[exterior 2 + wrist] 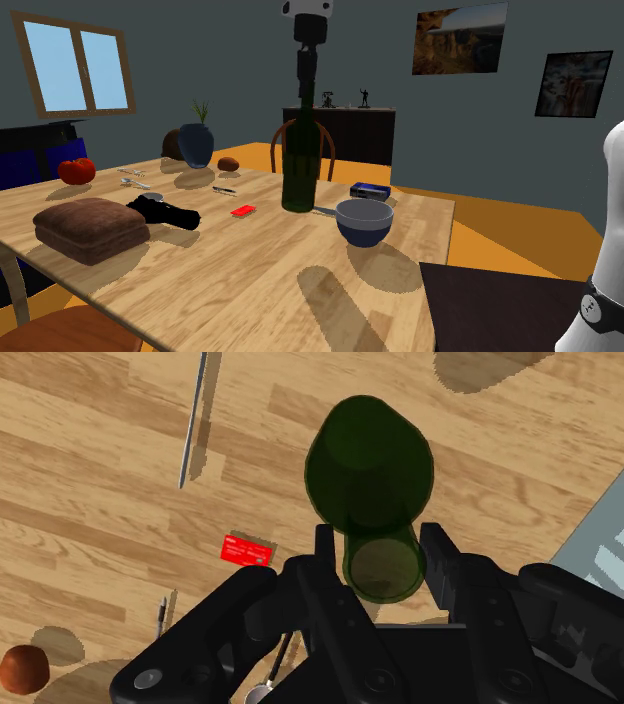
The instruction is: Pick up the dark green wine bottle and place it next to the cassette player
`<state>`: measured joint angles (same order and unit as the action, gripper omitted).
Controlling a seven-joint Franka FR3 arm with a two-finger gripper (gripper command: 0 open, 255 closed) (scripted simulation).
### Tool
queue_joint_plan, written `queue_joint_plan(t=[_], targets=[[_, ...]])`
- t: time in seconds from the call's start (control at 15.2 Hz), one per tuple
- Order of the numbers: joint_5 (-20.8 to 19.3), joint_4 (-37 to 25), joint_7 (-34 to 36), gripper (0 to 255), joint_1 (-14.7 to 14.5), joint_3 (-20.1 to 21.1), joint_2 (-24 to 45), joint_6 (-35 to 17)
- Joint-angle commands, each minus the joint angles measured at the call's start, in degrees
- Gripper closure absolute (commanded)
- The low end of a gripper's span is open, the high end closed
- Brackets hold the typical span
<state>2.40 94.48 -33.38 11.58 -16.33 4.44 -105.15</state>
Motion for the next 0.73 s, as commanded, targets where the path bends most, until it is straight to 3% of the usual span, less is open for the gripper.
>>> queue_joint_plan(t=[0.0, 0.66], targets=[[0.0, 1.34, -2.27, 255, 1.15, -1.0, -1.18, -0.16], [0.43, 4.99, -15.03, 255, 7.59, -7.12, -4.4, -0.28]])
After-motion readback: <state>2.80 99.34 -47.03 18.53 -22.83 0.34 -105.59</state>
